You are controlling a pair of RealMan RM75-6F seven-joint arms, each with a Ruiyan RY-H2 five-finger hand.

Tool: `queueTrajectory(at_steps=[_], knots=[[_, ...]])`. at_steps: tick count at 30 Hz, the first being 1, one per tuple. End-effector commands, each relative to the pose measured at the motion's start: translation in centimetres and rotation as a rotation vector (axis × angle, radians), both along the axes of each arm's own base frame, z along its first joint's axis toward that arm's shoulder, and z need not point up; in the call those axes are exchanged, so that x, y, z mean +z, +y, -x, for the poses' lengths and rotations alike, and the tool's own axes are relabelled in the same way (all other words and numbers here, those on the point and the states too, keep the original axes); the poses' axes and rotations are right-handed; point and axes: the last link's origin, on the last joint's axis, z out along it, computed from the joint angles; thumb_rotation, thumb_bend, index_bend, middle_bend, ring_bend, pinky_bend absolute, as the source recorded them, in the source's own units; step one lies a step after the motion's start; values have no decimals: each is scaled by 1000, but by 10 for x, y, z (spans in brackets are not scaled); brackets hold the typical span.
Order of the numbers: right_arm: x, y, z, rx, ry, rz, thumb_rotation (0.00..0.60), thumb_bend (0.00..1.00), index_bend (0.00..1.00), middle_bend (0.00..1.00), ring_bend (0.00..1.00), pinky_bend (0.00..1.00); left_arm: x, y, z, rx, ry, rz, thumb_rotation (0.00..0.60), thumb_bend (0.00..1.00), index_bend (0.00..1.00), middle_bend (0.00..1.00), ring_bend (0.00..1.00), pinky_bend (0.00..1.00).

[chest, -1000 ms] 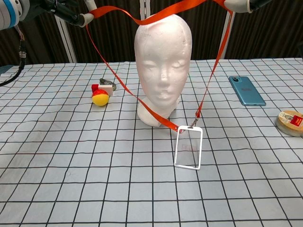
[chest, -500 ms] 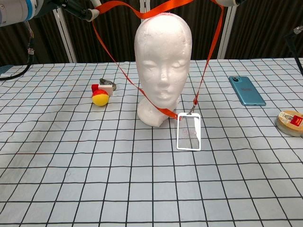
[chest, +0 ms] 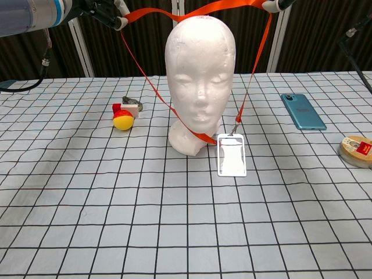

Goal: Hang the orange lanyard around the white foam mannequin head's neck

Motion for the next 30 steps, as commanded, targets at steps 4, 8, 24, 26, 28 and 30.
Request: queueTrajectory(at_steps=[4,8,24,26,28,30], knots=[[-13,-19,5,-43,41,5,600,26,27,0,0,0,-16,11,6,32,21,61,600,4,0,0,0,0],[-13,-24,8,-42,79,38,600,0,0,0,0,0,-17,16,10,38,4,56,600,0,0,0,0,0],[33,25,61,-44,139,72,600,517,0,0,0,0,28,-17,55,-48,142,-62,600,0,0,0,0,0],[42,41,77,-49,159,59,600,624,4,0,0,0,37,-28,67,-59,187,-71,600,0,0,0,0,0],[48,57,91,-51,174,42,600,705,15,0,0,0,47,-44,82,-70,251,-80,600,0,0,0,0,0],[50,82,113,-70,206,-3,600,786,38,0,0,0,61,-65,102,-70,337,-101,600,0,0,0,0,0]])
